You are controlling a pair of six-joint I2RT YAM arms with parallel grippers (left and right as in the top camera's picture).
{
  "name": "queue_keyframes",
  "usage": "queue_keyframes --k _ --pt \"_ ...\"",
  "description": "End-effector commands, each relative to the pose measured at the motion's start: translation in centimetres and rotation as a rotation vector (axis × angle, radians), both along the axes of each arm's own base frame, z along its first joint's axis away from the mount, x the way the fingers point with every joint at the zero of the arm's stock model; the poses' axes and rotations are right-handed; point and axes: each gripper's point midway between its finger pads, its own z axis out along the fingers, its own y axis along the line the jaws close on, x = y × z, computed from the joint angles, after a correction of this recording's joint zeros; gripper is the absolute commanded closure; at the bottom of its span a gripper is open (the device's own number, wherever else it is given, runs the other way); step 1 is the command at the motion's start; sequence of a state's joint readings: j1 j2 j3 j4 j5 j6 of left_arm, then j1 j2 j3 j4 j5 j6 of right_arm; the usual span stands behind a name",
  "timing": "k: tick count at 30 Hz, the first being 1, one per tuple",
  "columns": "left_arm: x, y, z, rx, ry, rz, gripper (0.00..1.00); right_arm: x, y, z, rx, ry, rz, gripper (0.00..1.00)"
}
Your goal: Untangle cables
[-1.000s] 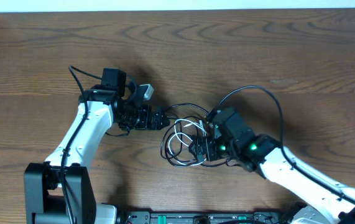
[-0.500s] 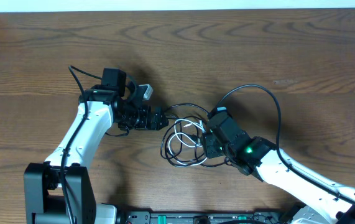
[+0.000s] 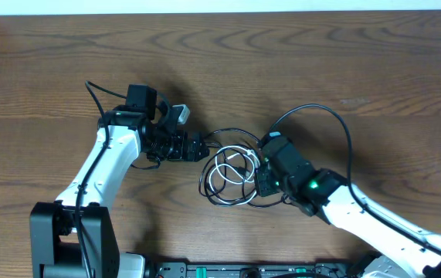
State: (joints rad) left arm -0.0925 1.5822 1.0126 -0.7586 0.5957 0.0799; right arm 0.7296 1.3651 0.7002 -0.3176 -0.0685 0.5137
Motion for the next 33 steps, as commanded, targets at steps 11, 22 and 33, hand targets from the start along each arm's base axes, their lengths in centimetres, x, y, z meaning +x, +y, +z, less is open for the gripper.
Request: queue_keyframes --k 11,22,33 --pt "0.7 0.2 0.6 0.013 -0.034 -0.010 0.00 -1.9 2.4 2.7 0.239 0.066 0.249 0.87" --pt "0.7 0.2 0.6 0.013 -0.034 -0.010 0.00 -2.6 5.0 0.8 0.315 0.080 0.442 0.66" --pt "0.7 0.2 0.6 0.013 -0.034 -0.010 0.00 -3.2 7.1 0.3 0.538 0.123 0.619 0.71"
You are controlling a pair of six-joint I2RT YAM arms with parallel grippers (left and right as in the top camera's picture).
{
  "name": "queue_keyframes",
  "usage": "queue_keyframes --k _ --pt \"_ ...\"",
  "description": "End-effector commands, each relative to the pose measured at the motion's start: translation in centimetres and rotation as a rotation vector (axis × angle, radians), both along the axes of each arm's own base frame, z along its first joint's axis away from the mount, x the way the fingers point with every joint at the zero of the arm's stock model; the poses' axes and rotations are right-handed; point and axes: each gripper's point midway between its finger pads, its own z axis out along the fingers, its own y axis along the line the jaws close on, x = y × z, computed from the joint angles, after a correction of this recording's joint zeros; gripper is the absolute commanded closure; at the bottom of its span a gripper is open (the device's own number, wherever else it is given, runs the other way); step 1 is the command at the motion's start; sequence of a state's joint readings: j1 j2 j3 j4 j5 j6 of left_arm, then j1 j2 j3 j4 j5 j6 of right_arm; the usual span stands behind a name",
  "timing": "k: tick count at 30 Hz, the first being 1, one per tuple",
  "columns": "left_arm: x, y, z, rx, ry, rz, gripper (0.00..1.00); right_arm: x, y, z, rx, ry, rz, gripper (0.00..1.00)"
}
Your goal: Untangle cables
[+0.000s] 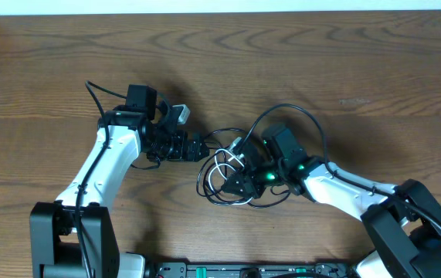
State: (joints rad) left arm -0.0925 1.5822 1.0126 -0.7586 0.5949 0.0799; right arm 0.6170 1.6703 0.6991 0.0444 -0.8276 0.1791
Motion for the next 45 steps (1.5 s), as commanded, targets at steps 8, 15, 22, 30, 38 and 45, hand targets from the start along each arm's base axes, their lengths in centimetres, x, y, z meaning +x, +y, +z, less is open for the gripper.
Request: queue_keyframes --k 8,15,22,30,38,45 --pt "0.7 0.2 0.6 0.012 -0.034 -0.010 0.00 -0.3 -1.2 3.8 0.160 0.000 0.075 0.83" --pt "0.7 0.2 0.6 0.012 -0.034 -0.010 0.00 -1.1 -1.1 5.2 0.230 0.017 0.128 0.99" --pt "0.7 0.2 0.6 0.012 -0.034 -0.010 0.00 -0.8 -1.2 7.7 0.288 -0.029 0.129 0.99" --pt "0.7 0.2 0.6 0.012 -0.034 -0.010 0.00 -0.8 -2.1 16.9 0.421 -0.274 0.098 0.99" --pt "0.7 0.2 0.6 0.012 -0.034 -0.010 0.00 -1.7 -4.8 27.2 0.578 -0.605 -0.004 0.99" --pt "0.7 0.2 0.6 0.012 -0.034 -0.010 0.00 -2.7 -7.7 32.7 0.653 -0.867 -0.081 0.99"
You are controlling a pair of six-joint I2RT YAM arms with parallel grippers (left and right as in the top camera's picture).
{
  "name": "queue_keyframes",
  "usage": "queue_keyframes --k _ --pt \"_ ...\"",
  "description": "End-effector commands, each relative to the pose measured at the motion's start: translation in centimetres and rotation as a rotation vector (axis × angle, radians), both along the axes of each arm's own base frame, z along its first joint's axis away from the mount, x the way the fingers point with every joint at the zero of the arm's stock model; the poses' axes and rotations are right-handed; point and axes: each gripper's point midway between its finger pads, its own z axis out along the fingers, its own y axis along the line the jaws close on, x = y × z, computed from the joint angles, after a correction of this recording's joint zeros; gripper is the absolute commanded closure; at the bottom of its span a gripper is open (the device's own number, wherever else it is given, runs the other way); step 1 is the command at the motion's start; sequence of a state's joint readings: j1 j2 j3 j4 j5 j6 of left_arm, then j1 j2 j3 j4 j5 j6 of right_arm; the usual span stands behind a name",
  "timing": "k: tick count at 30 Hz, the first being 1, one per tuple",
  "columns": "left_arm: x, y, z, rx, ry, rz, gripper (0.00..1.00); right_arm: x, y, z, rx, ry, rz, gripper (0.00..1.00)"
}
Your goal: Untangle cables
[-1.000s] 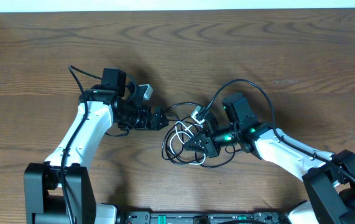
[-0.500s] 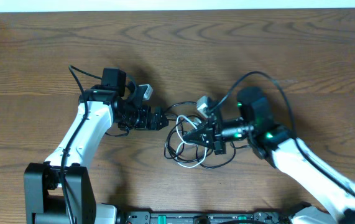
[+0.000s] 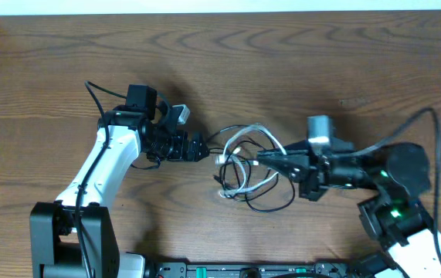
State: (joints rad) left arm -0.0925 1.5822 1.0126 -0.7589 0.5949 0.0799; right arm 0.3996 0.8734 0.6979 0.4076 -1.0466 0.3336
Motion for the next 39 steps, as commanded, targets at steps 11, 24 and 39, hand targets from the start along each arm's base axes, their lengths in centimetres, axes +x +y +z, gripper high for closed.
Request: queue_keyframes --k 11,24,39 --pt "0.7 0.2 0.6 0.012 -0.034 -0.010 0.00 0.0 -4.8 9.1 0.268 -0.302 -0.243 0.99" --pt "0.7 0.2 0.6 0.012 -0.034 -0.010 0.00 11.2 -11.3 3.3 0.245 0.130 -0.803 0.99" --pt "0.7 0.2 0.6 0.012 -0.034 -0.010 0.00 11.3 -14.9 -15.8 -0.196 0.851 -0.976 0.99"
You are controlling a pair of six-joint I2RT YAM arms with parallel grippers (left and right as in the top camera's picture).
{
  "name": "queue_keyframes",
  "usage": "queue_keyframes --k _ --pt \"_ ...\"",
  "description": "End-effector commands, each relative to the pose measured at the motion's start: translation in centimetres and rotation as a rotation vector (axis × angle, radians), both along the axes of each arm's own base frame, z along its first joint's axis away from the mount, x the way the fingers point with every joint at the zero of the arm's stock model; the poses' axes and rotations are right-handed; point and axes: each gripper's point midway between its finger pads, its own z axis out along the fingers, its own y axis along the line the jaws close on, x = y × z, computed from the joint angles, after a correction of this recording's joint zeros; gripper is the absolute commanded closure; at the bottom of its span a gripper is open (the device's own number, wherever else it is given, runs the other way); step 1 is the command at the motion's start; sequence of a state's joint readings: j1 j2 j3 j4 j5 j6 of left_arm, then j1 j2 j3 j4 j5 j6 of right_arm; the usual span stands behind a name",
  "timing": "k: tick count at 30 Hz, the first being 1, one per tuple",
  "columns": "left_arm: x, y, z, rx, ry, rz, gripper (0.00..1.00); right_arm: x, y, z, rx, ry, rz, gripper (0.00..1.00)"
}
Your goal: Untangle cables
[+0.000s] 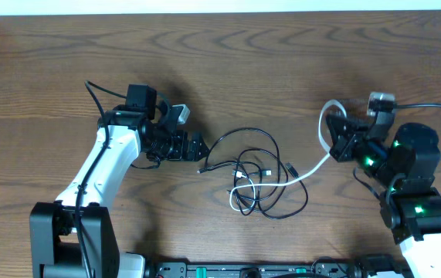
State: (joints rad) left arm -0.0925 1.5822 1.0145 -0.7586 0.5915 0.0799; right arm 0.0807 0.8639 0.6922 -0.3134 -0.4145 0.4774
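Note:
A black cable (260, 133) loops and knots at the table's middle, and one end of it (201, 169) lies on the wood just below my left gripper (197, 145). That gripper's fingers look spread, with nothing clearly between them. A white cable (301, 174) runs taut from the knot (245, 185) up to the right. My right gripper (337, 142) is shut on it, and a white loop (327, 123) stands above the fingers.
The brown wooden table (282, 62) extends far behind the cables. A black lead (96, 96) trails off the left arm, and another (436, 104) runs from the right arm to the edge. The robot base bar (251, 270) sits at the front.
My right gripper has moved from beside the knot to the far right with the white cable, stretching it out of the bundle. The left gripper's fingers now look spread, and a black cable end lies below them.
At first my left gripper held the black cable at the bundle's left while the right gripper sat low in the coiled tangle. Then the right was shut on the white cable at the bundle's right edge. Now the white cable is drawn out rightward and the coil lies looser.

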Motion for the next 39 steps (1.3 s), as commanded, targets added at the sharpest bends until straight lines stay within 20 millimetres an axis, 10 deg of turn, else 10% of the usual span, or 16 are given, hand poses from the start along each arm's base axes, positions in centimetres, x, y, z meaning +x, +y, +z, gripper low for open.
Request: queue_keyframes --k 1,19,39 --pt "0.7 0.2 0.6 0.009 -0.031 -0.010 0.00 -0.7 -0.7 -2.0 -0.017 0.095 -0.029 0.99" --pt "0.7 0.1 0.6 0.009 -0.031 -0.011 0.00 0.5 -2.4 -12.5 -0.090 0.449 -0.134 0.99" --pt "0.7 0.1 0.6 0.009 -0.031 -0.011 0.00 0.7 -6.9 -14.1 -0.272 0.474 -0.339 0.99"
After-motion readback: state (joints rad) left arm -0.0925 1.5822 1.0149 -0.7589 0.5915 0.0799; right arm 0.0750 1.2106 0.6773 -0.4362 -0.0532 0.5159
